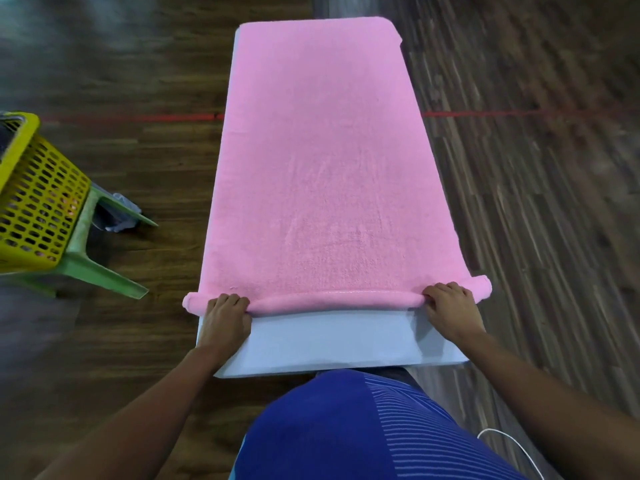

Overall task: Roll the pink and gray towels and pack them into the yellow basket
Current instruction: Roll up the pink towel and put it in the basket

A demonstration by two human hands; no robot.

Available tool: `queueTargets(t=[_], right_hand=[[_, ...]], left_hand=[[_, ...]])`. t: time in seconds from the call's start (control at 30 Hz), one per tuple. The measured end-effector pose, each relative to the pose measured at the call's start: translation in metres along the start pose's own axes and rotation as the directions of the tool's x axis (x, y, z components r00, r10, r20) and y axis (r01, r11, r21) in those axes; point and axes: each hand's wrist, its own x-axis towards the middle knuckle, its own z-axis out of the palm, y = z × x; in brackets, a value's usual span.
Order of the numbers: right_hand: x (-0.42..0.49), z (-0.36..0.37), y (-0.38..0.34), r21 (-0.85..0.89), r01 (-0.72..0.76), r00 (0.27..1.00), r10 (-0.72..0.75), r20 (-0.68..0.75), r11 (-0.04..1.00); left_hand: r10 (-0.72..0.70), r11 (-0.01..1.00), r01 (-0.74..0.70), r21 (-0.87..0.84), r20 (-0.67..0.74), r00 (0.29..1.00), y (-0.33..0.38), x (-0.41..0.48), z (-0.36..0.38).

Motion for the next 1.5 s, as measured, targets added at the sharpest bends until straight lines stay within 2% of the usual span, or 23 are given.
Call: queueTargets(t=[0.07, 0.13, 0.2, 0.3, 0.37, 0.53, 0.67, 0.83, 0.9, 1.0, 1.07, 1.17, 1.3, 1.43, 1.5], right_hand=[[0.007, -0.011, -0.001, -0.065, -0.023, 0.994, 0.03, 0.106, 0.998], [0.014, -0.014, -0.001, -0.025, -0.073, 0.984, 0.076, 0.162, 0.997], [0.016, -0.011, -0.002, -0.011, -0.077, 0.996, 0.077, 0.051, 0.997], [0.014, -0.003, -0.004, 0.018, -0.035, 0.995, 0.037, -0.092, 0.999], [0.009, 0.0, -0.007, 0.117, -0.017, 0.996, 0.027, -0.081, 0.993], [-0.007, 0.018, -0.003, 0.049, 0.047, 0.998, -0.044, -0.054, 0.998], [0.001, 0.013, -0.005, 0.05, -0.011, 0.993, 0.017, -0.121, 0.999], [0.012, -0.013, -0.011, -0.104, -0.034, 0.992, 0.046, 0.119, 0.994], [0.014, -0.015, -0.009, -0.087, -0.076, 0.978, 0.092, 0.188, 0.993], [0.011, -0.009, -0.008, -0.051, -0.084, 0.996, 0.085, 0.01, 0.995], [0.008, 0.0, -0.007, 0.028, -0.04, 0.995, 0.042, -0.093, 0.999], [0.002, 0.002, -0.013, 0.151, -0.037, 0.995, 0.05, -0.087, 0.988], [-0.006, 0.01, -0.013, 0.038, 0.016, 0.998, -0.013, -0.063, 0.999], [-0.003, 0.007, -0.009, -0.023, -0.002, 0.996, 0.0, -0.091, 1.0], [0.001, -0.001, -0.01, -0.058, -0.007, 1.0, 0.006, -0.009, 0.998]], left_hand=[[-0.018, 0.998, 0.015, 0.055, 0.055, 0.998, 0.001, 0.006, -0.006], [-0.068, 0.997, 0.064, 0.052, 0.093, 0.993, -0.001, 0.011, -0.009], [-0.095, 0.995, 0.094, 0.017, 0.04, 0.995, -0.005, 0.015, -0.007], [-0.055, 0.998, 0.057, 0.028, -0.096, 0.994, -0.008, 0.014, 0.003], [0.02, 1.0, -0.022, -0.011, -0.102, 0.995, -0.005, 0.011, 0.006], [0.113, 0.992, -0.109, 0.062, -0.053, 0.992, -0.004, -0.004, 0.01], [0.073, 0.994, -0.069, 0.083, -0.049, 0.996, -0.004, 0.001, 0.007], [0.023, 0.994, -0.028, 0.103, 0.044, 0.999, 0.002, 0.015, -0.01], [-0.017, 0.995, 0.01, 0.102, 0.069, 0.997, 0.0, 0.02, -0.012], [-0.017, 0.997, 0.018, 0.072, -0.019, 1.0, -0.007, 0.022, -0.008], [0.023, 0.993, -0.011, 0.12, -0.094, 0.995, -0.007, 0.021, -0.005], [0.097, 0.991, -0.084, 0.107, -0.118, 0.988, 0.0, 0.016, -0.004], [0.095, 0.993, -0.095, 0.066, -0.005, 0.995, -0.001, 0.003, 0.005], [0.081, 0.996, -0.081, 0.035, -0.017, 0.997, -0.004, 0.005, 0.008], [0.071, 0.997, -0.07, 0.041, -0.025, 0.997, -0.004, 0.009, 0.001]])
